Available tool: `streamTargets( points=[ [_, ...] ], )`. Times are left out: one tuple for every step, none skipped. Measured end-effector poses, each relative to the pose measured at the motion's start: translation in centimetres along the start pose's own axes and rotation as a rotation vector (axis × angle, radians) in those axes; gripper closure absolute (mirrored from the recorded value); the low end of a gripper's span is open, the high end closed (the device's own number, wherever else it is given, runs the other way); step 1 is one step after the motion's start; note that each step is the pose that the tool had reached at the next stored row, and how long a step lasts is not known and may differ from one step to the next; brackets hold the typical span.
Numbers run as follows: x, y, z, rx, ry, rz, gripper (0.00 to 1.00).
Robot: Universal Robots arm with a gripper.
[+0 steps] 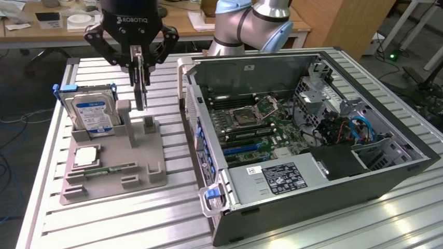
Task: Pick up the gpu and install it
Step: 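Pick up the gpu and move the gpu toward the slot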
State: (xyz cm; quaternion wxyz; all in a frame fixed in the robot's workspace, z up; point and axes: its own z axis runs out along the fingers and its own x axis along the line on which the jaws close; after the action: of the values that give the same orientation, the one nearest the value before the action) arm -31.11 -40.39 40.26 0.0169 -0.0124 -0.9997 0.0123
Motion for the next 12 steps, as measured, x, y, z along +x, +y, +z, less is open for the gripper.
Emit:
streamTargets(
  points=[
    [0.00, 0.00, -0.01, -0.0001, -0.0001, 0.000, 0.72],
    [0.00, 0.00, -0.01, -0.0001, -0.0001, 0.000, 0.72],
    [0.00, 0.00, -0.01, -0.0001, -0.0001, 0.000, 0.72],
    [0.00, 0.00, -0.02, -0.0001, 0.0000, 0.000, 0.72],
    [0.00, 0.00, -0.02, 0.0000, 0.0000, 0.000, 0.72],
    [0.00, 0.00, -0.02, 0.0000, 0.0000, 0.000, 0.72],
    [0.00, 0.00, -0.02, 0.0000, 0.0000, 0.000, 0.72],
    [0.00, 0.00, -0.02, 0.0000, 0.0000, 0.000, 0.72],
    [0.00, 0.00, -0.02, 0.0000, 0.0001, 0.000, 0.72],
    [0.00, 0.00, -0.02, 0.0000, 0.0000, 0.000, 0.72],
    [0.00, 0.00, -0.02, 0.0000, 0.0000, 0.000, 0.72],
    [0.00, 0.00, -0.02, 0.0000, 0.0000, 0.000, 0.72]
  ],
)
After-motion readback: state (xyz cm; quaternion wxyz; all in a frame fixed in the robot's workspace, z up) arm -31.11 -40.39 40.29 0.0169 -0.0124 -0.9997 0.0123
